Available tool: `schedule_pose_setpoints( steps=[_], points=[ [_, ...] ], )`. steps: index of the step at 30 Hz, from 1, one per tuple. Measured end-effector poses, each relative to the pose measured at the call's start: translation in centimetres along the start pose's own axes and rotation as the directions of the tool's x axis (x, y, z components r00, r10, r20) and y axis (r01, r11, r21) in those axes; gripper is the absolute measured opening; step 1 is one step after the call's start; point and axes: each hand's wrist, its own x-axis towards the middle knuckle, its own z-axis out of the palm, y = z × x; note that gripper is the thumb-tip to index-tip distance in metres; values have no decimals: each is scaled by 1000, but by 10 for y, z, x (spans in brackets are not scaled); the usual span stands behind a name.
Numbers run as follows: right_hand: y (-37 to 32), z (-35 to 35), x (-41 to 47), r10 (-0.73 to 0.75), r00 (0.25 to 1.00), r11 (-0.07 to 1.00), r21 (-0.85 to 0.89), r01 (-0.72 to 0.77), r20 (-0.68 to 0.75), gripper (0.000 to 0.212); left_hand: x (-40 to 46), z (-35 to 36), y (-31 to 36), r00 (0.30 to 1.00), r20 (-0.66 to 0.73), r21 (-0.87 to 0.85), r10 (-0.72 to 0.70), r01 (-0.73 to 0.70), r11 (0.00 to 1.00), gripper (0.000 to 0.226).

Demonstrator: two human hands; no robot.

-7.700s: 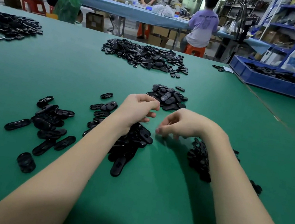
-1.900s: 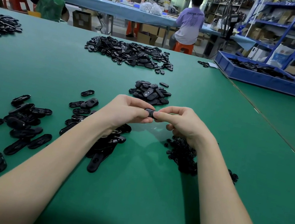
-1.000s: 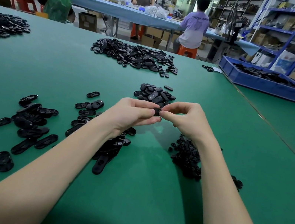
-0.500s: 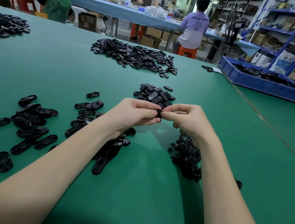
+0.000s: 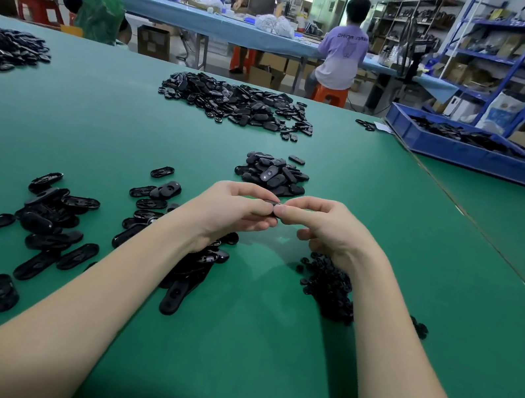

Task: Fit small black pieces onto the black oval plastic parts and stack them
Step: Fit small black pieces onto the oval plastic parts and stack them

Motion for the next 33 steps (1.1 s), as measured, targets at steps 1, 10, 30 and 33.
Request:
schedule_pose_setpoints(
  steps=[1, 10, 30, 33],
  points=[
    [0, 0, 1, -9, 1000, 1000, -10, 9, 6, 11, 0, 0, 0, 1000, -9, 24, -5, 6, 1000, 11],
    [-2, 5, 2, -9, 1000, 994, -112, 6, -26, 8, 0, 1, -2, 997, -76, 117, -1, 10, 993, 12],
    [3, 10, 7, -19, 999, 983, -185, 10, -50, 11, -1, -1, -4, 998, -69, 189, -12, 25, 982, 14],
    [3, 11, 7, -17, 998, 983, -181, 7, -54, 13, -2, -2, -4, 998, -65, 228, -4, 18, 974, 14]
  ],
)
